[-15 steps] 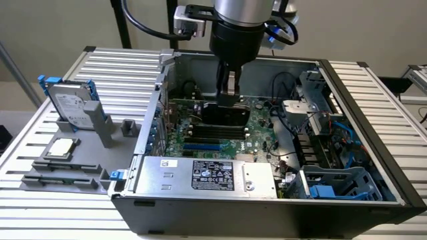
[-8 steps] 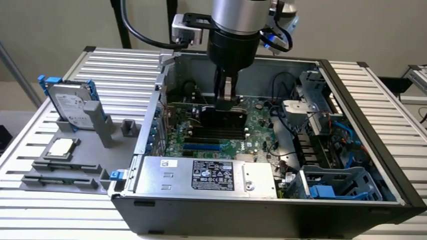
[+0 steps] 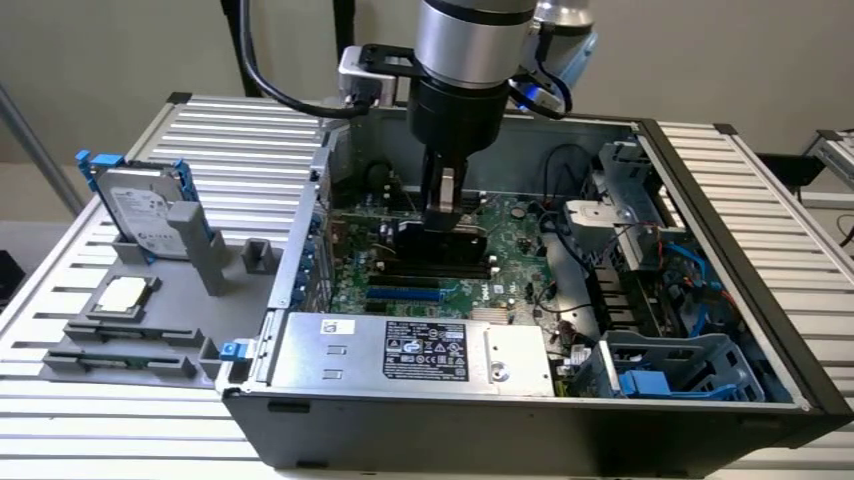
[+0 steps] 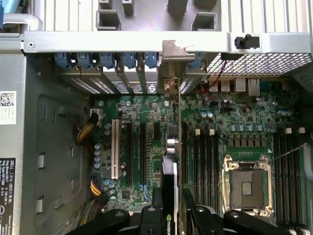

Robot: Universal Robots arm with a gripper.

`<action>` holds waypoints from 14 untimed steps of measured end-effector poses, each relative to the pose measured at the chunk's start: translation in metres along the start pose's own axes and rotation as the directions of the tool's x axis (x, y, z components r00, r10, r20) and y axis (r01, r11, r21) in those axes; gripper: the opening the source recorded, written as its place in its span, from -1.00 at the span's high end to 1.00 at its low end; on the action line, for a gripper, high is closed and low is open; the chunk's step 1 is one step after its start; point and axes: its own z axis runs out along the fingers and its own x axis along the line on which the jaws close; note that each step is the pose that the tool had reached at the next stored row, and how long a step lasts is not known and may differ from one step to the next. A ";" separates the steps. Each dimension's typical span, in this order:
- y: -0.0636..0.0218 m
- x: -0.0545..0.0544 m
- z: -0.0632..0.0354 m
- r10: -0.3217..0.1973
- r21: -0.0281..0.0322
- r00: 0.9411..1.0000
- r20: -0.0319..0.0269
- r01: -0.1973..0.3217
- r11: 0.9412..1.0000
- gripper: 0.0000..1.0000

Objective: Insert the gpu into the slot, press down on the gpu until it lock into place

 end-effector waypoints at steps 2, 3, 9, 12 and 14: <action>0.0007 0.000 0.0037 0.002 0.000 1.000 0.000 -0.002 1.000 0.48; 0.0010 0.000 0.0055 0.002 0.000 1.000 0.000 -0.002 1.000 0.48; 0.0021 -0.001 0.0165 0.009 0.001 1.000 0.001 -0.009 1.000 0.48; 0.0027 -0.001 0.0220 0.011 0.001 1.000 0.001 -0.011 1.000 0.48; 0.0027 -0.001 0.0257 0.012 0.001 1.000 0.001 -0.012 1.000 0.48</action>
